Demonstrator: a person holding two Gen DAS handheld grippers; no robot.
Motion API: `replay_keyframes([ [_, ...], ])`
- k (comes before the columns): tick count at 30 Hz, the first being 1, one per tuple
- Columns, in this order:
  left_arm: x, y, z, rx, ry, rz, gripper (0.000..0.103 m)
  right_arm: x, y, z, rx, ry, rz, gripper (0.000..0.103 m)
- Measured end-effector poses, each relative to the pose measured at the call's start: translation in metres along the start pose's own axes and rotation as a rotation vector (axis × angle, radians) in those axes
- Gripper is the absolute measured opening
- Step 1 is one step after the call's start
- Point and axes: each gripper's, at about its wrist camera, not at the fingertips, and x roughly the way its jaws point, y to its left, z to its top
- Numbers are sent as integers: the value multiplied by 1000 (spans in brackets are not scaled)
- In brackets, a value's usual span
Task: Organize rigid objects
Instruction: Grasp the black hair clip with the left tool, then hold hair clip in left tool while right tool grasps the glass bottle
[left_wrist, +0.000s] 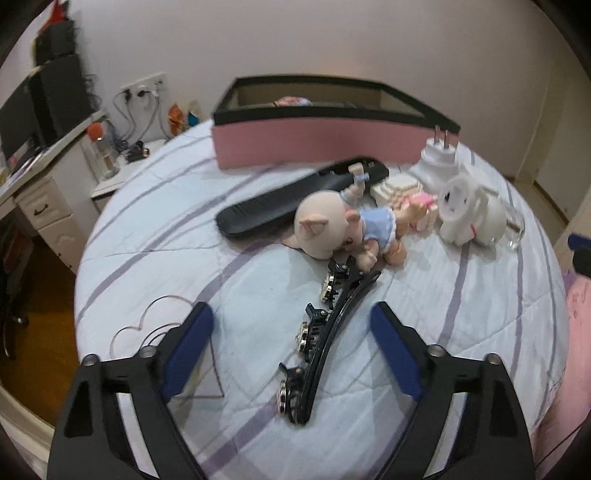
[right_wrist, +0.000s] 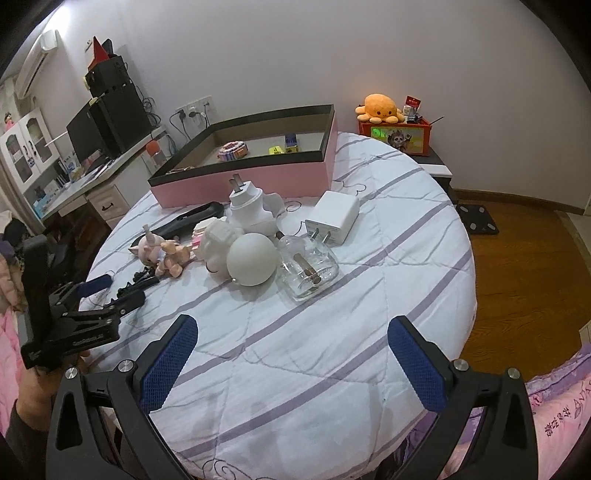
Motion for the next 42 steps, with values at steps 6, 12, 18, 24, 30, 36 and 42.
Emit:
replay_keyframes([
  [6, 1, -9, 4, 64, -3, -58, 59, 10, -1, 4, -3, 14, -4, 103],
  [12, -1, -11, 7, 79, 4, -117, 26, 21, -3, 9, -5, 28, -16, 103],
  [18, -8, -7, 3, 38, -6, -165, 21, 28, -12, 15, -1, 33, -40, 103],
  [24, -18, -7, 3, 1, -33, -149, 19, 36, -20, 19, -28, 46, -75, 103],
  [30, -24, -7, 4, -11, -47, -131, 19, 46, -21, 25, -68, 57, -107, 103],
  [36, -25, -3, 5, -15, -52, -119, 19, 63, -14, 30, -152, 89, -136, 98],
  [42, -22, 0, 5, -25, -45, -110, 19, 83, -4, 35, -207, 102, -130, 88],
])
